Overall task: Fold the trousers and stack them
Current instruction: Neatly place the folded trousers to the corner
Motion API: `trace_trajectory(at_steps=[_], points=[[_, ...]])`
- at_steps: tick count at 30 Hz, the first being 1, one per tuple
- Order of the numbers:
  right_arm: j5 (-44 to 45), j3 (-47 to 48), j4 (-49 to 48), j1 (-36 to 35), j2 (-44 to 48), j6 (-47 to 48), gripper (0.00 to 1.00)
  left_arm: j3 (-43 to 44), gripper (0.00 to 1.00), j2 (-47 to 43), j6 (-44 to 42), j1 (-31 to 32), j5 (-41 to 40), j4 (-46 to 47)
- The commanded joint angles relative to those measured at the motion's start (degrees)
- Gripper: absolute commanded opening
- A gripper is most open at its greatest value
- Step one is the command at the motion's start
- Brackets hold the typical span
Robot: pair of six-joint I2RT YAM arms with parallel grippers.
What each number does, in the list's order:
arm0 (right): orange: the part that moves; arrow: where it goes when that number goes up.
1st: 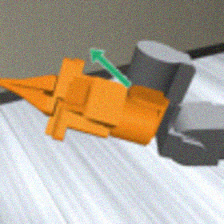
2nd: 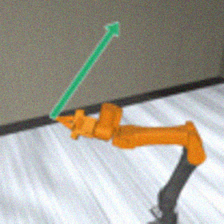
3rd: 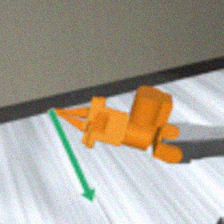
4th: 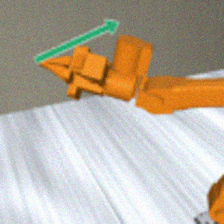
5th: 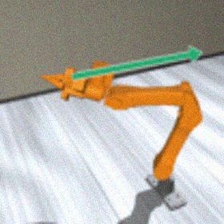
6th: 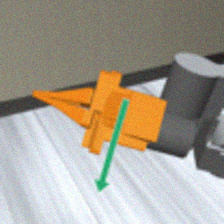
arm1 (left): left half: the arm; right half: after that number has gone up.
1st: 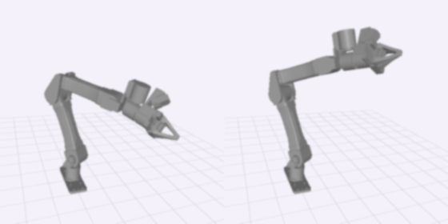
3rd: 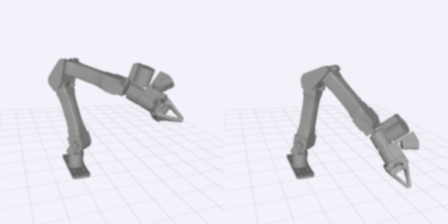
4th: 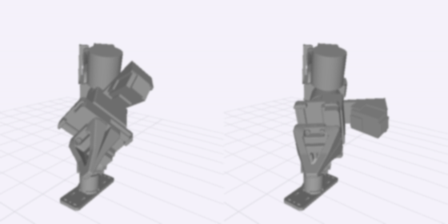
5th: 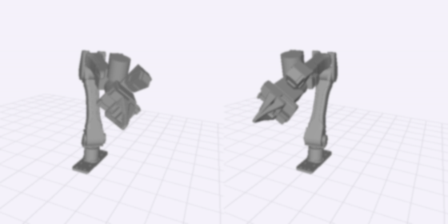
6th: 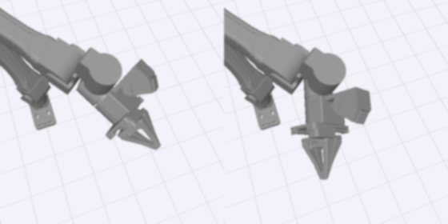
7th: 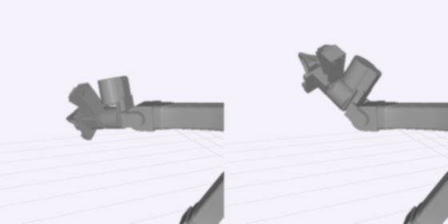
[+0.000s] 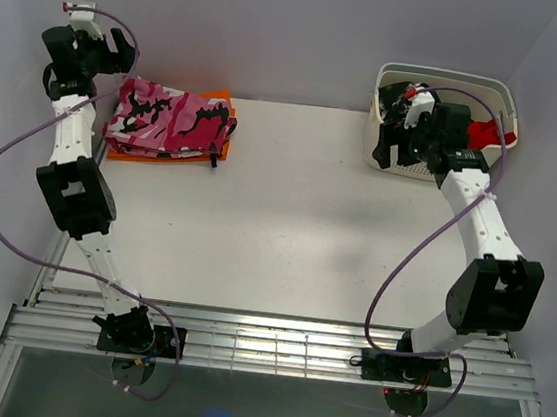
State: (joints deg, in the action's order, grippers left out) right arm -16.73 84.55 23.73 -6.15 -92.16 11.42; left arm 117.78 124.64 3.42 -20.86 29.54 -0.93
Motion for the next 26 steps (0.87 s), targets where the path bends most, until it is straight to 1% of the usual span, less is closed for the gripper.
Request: trace_trajectory(at_steps=[1,2,3,4,5,6,7,8,9,10,11,12,13,16,19,21,26], points=[[5.6,-4.3,-0.1,0.6,6.6,4.8,0.9,-5.1,0.98,-14.6,-8.8,2.3,4.0,-20.8],[6.6,-5.8,-0.3,0.7,7.8,5.4,0.9,-8.8,0.98,-16.3,-9.0,2.4,4.6,-23.0],[7.2,-8.2,-0.4,0.7,9.9,5.9,0.9,-10.4,0.98,-18.1,-9.0,2.6,5.6,-27.0],[7.5,-9.5,-0.2,0.8,10.9,6.4,0.9,-12.3,0.98,-19.8,-9.3,2.8,7.5,-28.8],[6.6,-10.5,0.2,0.9,12.9,7.0,0.9,-14.0,0.98,-22.9,-9.5,3.1,7.4,-30.3],[5.9,-12.7,0.7,0.9,13.9,8.2,0.9,-17.5,0.98,-24.7,-9.7,3.5,7.0,-33.2],[4.4,-13.6,1.6,0.9,14.9,8.9,0.9,-19.5,0.98,-26.4,-11.6,4.8,6.7,-34.6],[0.7,-14.3,4.5,1.0,16.3,9.8,0.9,-21.5,0.98,-30.0,-12.6,5.7,5.5,-35.4],[-0.6,-16.0,5.8,0.9,17.0,10.5,0.9,-26.0,0.98,-31.9,-13.6,6.6,4.5,-36.8],[-1.5,-17.0,6.7,0.9,17.4,10.6,0.9,-28.6,0.98,-33.9,-15.0,8.3,3.5,-36.9],[-2.8,-17.8,8.4,0.9,18.1,10.6,0.9,-31.3,0.98,-37.7,-15.2,9.0,1.7,-36.8],[-3.2,-18.9,9.4,1.0,18.5,10.8,0.9,-33.8,0.98,-39.5,-15.3,9.6,0.9,-36.3],[-3.5,-20.9,9.9,0.9,18.9,11.3,0.9,-38.7,0.98,-41.4,-15.0,10.0,-0.3,-35.7],[-2.8,-25.1,9.7,1.0,20.6,11.6,0.9,-46.7,0.98,-47.2,-14.7,12.6,-5.1,-34.4],[-1.7,-26.9,9.4,0.9,22.0,11.5,0.9,-51.7,0.98,-50.8,-14.8,13.1,-7.6,-34.4],[-1.6,-28.9,8.4,0.9,23.6,11.3,0.9,-53.6,0.98,-52.0,-14.6,13.1,-8.5,-34.1],[-2.4,-31.9,7.7,0.9,26.3,9.9,0.9,-58.2,0.98,-54.5,-14.0,13.2,-8.9,-32.5]])
